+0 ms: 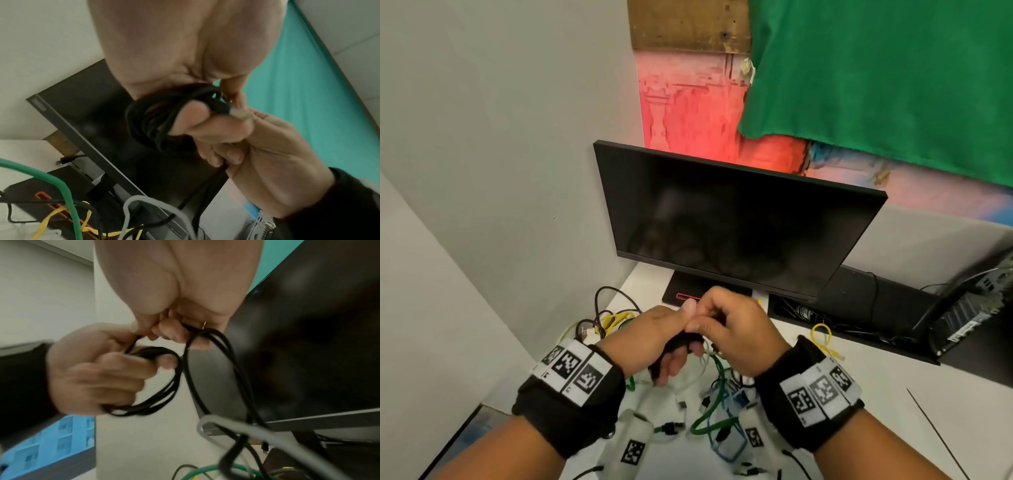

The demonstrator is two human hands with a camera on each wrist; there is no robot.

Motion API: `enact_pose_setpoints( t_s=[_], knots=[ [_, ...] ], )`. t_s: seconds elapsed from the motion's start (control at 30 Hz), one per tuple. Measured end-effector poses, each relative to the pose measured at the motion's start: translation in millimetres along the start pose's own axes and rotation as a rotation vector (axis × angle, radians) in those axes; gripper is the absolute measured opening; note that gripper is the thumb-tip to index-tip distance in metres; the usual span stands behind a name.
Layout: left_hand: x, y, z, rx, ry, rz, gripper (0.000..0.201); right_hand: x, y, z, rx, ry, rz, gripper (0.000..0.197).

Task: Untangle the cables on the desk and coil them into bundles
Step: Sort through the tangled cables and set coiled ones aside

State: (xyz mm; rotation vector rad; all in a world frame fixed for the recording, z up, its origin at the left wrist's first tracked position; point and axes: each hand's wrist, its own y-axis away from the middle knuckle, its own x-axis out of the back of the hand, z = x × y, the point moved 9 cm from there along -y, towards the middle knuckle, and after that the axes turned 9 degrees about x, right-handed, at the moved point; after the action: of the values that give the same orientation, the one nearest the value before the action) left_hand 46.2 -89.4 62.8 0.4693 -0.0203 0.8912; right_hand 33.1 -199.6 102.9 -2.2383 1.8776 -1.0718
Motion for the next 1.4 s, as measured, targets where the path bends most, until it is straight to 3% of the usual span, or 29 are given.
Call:
enact_pose_setpoints(
  t_s=[0.1, 0.2, 0.27, 0.47, 0.57, 0.67, 0.73, 0.83, 0.9, 0.97, 1.07, 1.17, 1.3, 1.4],
  knots=[
    [4, 2, 3, -0.053, 0.028, 0.005, 0.049, 12, 5, 30, -0.135, -0.035, -0.012, 0.03],
    [31, 2, 0, -0.042, 0.331, 0.153, 0.041, 3, 25, 61, -0.267, -0.096, -0.098, 0.011],
    [50, 5, 3, -0.065, 0.475, 0.224, 0.04, 0, 39, 80, -0.337, -0.07, -0.1, 0.009],
    [63, 3, 10, -0.082, 0.433, 0.292, 0.043, -25, 58, 96, -0.433, -0.117, -0.218, 0.013],
    [81, 4, 9, -0.108, 0.53, 0.379, 0.042, -16, 57, 106, -0.45, -0.121, -0.155, 0.021],
    [123, 16, 8, -0.173, 0.782, 0.48, 0.038, 1, 79, 139, -0.533, -0.006, -0.092, 0.021],
    [152, 27, 13, -0.23, 0.862, 0.494, 0.038, -3, 114, 168, -0.663, 0.138, -0.227, 0.025],
    [162, 34, 22, -0.205, 0.723, 0.414, 0.039, -11, 144, 184, -0.77, 0.244, -0.391, 0.018],
    [143, 31, 23, -0.149, 0.582, 0.346, 0.038, -3, 124, 169, -0.716, 0.351, -0.353, 0.007],
    [115, 26, 22, -0.11, 0.491, 0.281, 0.035, 10, 86, 134, -0.58, 0.452, -0.209, 0.023],
    [82, 16, 16, -0.064, 0.433, 0.237, 0.037, 18, 43, 73, -0.407, 0.311, 0.013, 0.035],
    [68, 9, 10, -0.034, 0.389, 0.24, 0.039, 6, 29, 49, -0.412, 0.238, -0.02, 0.044],
    [61, 8, 0, 0.011, 0.272, 0.231, 0.043, 22, 29, 34, -0.38, 0.479, 0.024, 0.07],
    [55, 10, -6, 0.043, 0.184, 0.192, 0.043, 33, 26, 22, -0.335, 0.366, -0.007, 0.051]
  ],
)
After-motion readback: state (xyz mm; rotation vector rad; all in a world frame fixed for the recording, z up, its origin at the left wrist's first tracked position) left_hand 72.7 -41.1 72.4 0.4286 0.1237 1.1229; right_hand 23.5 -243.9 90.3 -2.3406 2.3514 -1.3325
